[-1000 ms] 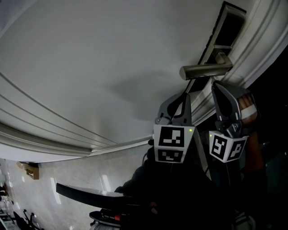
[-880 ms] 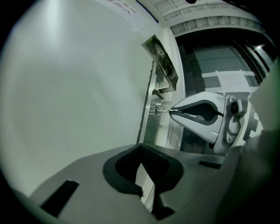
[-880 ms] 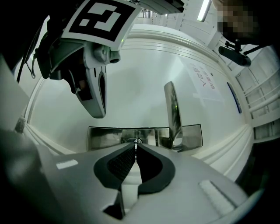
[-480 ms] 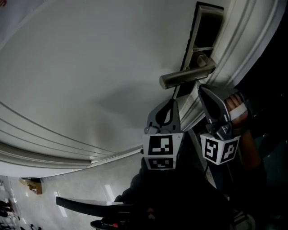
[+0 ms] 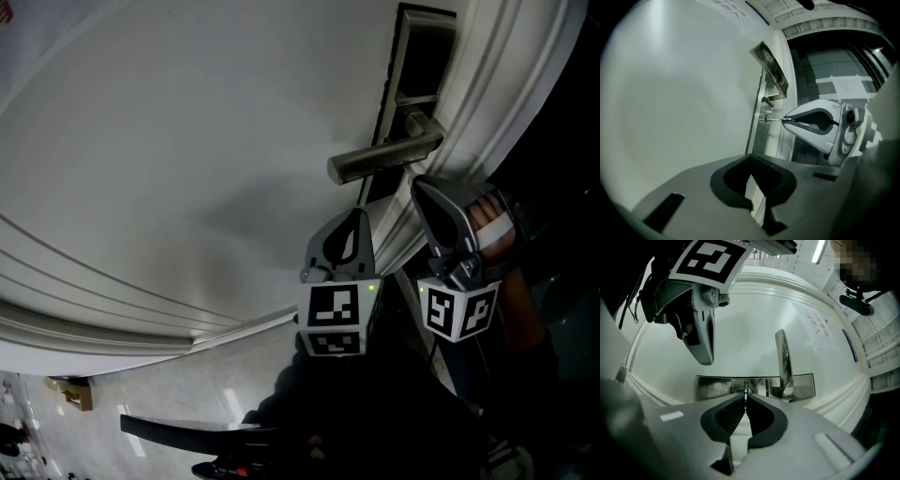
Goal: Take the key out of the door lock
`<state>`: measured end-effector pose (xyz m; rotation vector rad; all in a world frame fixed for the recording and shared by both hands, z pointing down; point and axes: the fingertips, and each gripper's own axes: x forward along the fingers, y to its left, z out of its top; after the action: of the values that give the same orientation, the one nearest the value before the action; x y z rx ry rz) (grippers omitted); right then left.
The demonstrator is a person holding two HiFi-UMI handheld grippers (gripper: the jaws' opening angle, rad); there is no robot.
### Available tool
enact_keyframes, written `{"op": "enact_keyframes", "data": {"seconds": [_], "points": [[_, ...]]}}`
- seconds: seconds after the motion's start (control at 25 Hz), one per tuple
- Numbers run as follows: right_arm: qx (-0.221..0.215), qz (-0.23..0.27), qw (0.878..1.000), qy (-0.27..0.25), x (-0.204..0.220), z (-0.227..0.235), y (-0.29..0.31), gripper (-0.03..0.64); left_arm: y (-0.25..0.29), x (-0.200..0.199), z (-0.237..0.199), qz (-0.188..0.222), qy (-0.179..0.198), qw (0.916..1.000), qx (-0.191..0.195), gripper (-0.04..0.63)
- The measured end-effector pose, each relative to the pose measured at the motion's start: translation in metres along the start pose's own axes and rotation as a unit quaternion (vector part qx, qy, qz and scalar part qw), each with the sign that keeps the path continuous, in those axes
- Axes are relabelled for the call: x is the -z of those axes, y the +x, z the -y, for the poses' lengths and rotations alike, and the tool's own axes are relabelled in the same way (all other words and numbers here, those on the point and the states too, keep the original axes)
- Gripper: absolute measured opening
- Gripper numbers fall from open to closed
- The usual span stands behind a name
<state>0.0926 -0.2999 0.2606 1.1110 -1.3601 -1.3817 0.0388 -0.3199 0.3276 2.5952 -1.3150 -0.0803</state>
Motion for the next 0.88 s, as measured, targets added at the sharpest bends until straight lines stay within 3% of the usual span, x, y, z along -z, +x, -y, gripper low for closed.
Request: {"op": "enact_keyframes", "data": {"seconds": [0.88], "points": [[-0.001, -0.001, 1.0, 0.004, 0.0015, -0.0005, -0.004, 0.012, -0.0011, 0.0014, 0.003, -0.001, -0.004, 1.0, 0.0, 0.0]]}}
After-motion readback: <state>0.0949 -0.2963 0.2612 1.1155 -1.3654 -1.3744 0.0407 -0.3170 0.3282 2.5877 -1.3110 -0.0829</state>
